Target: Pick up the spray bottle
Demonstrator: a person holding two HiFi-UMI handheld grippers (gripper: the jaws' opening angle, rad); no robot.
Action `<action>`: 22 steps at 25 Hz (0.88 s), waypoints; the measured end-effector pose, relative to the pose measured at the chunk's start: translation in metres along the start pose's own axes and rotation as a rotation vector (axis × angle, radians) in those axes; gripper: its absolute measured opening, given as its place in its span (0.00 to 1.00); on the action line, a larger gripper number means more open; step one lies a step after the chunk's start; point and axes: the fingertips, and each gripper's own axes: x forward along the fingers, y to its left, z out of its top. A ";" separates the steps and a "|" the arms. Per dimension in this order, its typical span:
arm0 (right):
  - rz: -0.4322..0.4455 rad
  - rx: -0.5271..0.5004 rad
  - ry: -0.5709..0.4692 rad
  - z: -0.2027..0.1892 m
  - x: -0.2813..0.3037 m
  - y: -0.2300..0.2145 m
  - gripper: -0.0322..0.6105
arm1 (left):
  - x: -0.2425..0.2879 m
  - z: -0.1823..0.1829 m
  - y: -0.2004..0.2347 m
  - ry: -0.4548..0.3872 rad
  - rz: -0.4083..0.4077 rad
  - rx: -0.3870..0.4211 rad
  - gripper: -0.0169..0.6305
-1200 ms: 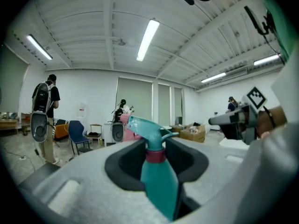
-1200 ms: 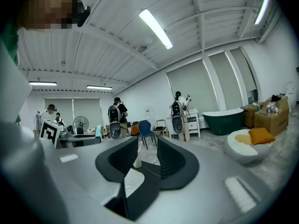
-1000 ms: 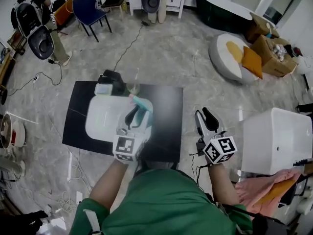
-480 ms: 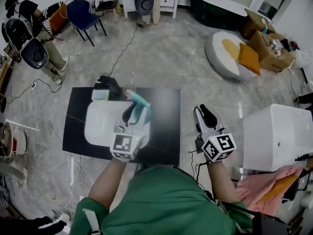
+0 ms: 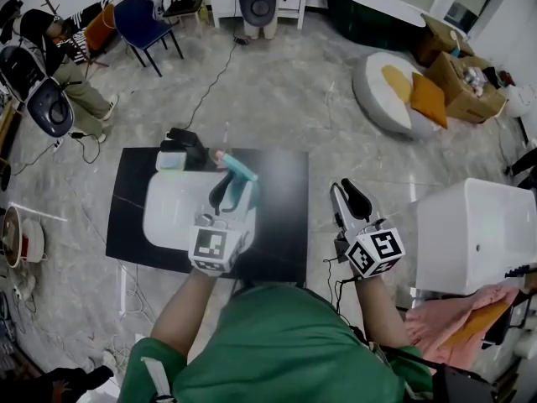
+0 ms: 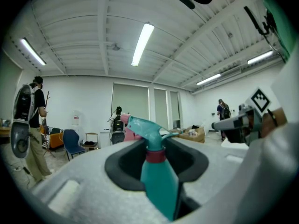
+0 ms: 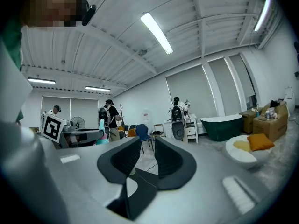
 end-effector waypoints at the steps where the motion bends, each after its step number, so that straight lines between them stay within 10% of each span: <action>1: 0.001 -0.001 0.000 0.000 -0.001 0.000 0.20 | 0.000 0.001 -0.001 -0.001 0.000 0.000 0.23; 22: -0.002 -0.002 0.001 0.000 -0.009 -0.003 0.20 | 0.003 -0.001 -0.005 -0.007 -0.009 -0.008 0.23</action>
